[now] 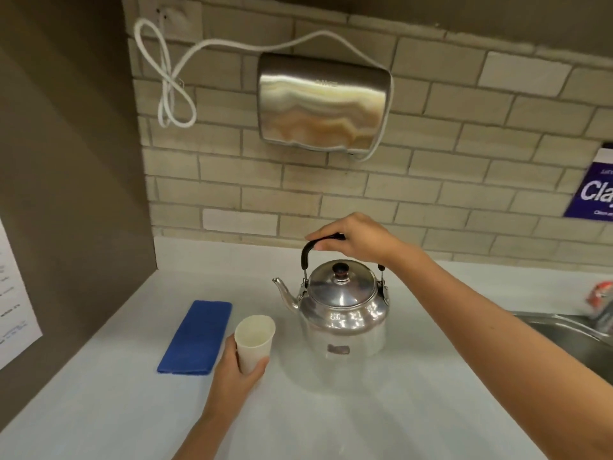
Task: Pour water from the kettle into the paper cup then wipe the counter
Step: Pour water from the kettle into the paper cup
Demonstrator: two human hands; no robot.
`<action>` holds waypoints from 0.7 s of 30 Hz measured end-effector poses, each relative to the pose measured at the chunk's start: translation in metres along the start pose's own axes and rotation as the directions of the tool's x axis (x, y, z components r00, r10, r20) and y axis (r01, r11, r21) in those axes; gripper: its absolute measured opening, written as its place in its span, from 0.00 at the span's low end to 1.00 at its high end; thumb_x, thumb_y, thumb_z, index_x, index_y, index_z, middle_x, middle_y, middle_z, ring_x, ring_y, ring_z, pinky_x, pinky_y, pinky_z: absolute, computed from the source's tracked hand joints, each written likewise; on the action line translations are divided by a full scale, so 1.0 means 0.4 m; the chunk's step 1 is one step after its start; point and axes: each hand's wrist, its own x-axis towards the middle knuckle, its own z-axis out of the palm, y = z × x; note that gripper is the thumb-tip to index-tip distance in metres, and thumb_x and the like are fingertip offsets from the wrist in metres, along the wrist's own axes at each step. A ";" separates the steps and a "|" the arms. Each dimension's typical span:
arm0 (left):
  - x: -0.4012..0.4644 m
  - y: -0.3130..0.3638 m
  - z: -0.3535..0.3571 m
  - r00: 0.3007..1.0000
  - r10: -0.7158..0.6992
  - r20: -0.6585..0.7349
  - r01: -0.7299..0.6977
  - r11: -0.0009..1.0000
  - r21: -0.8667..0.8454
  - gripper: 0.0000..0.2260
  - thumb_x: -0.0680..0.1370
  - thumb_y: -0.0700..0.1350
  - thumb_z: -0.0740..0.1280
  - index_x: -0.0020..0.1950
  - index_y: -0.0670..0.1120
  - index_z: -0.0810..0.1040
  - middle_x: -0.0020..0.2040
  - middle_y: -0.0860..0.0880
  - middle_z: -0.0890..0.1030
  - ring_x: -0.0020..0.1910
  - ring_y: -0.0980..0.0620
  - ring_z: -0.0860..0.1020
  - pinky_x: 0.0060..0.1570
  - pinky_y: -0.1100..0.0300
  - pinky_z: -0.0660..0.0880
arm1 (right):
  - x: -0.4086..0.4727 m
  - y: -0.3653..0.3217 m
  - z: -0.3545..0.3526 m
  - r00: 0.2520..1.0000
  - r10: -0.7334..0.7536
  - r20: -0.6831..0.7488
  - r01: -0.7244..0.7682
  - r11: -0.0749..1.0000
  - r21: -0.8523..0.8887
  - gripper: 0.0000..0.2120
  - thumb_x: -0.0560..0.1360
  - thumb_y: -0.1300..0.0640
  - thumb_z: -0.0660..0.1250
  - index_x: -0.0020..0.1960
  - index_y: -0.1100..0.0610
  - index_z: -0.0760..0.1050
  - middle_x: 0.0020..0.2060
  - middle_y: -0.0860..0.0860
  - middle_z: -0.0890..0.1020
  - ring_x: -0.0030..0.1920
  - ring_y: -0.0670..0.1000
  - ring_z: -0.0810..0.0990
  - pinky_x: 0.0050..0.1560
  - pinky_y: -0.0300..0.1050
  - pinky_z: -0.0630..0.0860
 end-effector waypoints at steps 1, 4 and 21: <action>0.000 0.000 0.000 1.000 0.000 0.001 0.000 1.000 -0.006 0.29 0.69 0.45 0.74 0.66 0.51 0.64 0.59 0.50 0.75 0.58 0.50 0.74 0.59 0.53 0.73 | 0.001 -0.010 0.003 1.000 0.008 0.014 -0.008 1.000 -0.010 0.12 0.73 0.49 0.69 0.56 0.47 0.80 0.56 0.44 0.83 0.56 0.46 0.80 0.58 0.44 0.75; 0.001 0.001 0.003 1.000 0.002 -0.007 -0.002 1.000 0.003 0.31 0.69 0.46 0.74 0.67 0.50 0.64 0.59 0.51 0.74 0.57 0.50 0.73 0.57 0.57 0.72 | 0.003 -0.040 0.014 0.999 0.001 0.044 0.000 1.000 -0.016 0.11 0.72 0.50 0.70 0.54 0.46 0.81 0.53 0.44 0.84 0.54 0.45 0.80 0.58 0.45 0.76; -0.001 0.013 -0.003 1.000 0.020 0.007 -0.020 0.999 0.034 0.31 0.69 0.46 0.74 0.67 0.48 0.63 0.61 0.48 0.73 0.57 0.49 0.73 0.54 0.56 0.74 | 0.058 -0.181 0.051 0.947 -0.046 0.319 0.142 0.948 -0.286 0.09 0.72 0.48 0.70 0.52 0.46 0.80 0.41 0.47 0.80 0.44 0.49 0.77 0.39 0.43 0.70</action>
